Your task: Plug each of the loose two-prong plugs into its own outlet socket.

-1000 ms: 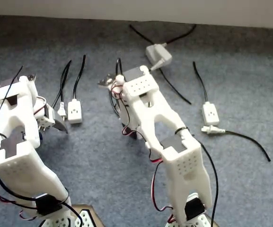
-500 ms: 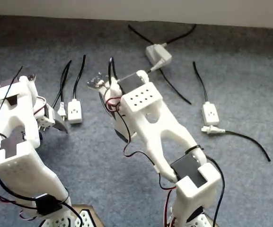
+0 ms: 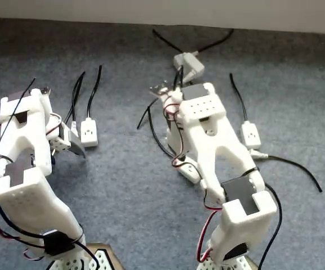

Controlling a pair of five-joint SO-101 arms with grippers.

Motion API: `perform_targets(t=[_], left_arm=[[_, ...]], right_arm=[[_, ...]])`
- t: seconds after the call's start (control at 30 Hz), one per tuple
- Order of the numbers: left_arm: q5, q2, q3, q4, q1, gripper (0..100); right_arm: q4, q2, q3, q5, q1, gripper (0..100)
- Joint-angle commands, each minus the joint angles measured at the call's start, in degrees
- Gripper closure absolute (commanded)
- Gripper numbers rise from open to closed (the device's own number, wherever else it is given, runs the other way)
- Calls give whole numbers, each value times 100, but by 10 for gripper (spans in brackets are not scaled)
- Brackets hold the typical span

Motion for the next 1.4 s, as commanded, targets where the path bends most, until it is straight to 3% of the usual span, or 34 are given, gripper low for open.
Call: perform_targets(t=[0.0,0.33,0.57,0.9,1.17,1.37], left_arm=[[62,-40,-22,-53,119,688],[44,-40,-22,-53,92,688],[44,-40,-22,-62,119,688],[53,-40,-31,-141,92,688],[44,-40,-22,-114,92,688],[35,-40,154,-149,101,688]], right_arm=[[-198,-233,4,431,215,799],[-1780,-233,1701,809,259,799],[-1710,-242,2079,800,66,799],[-1077,-259,2220,237,-1209,799],[-1086,-242,2193,255,-998,799],[-1279,-268,2193,536,-347,820]])
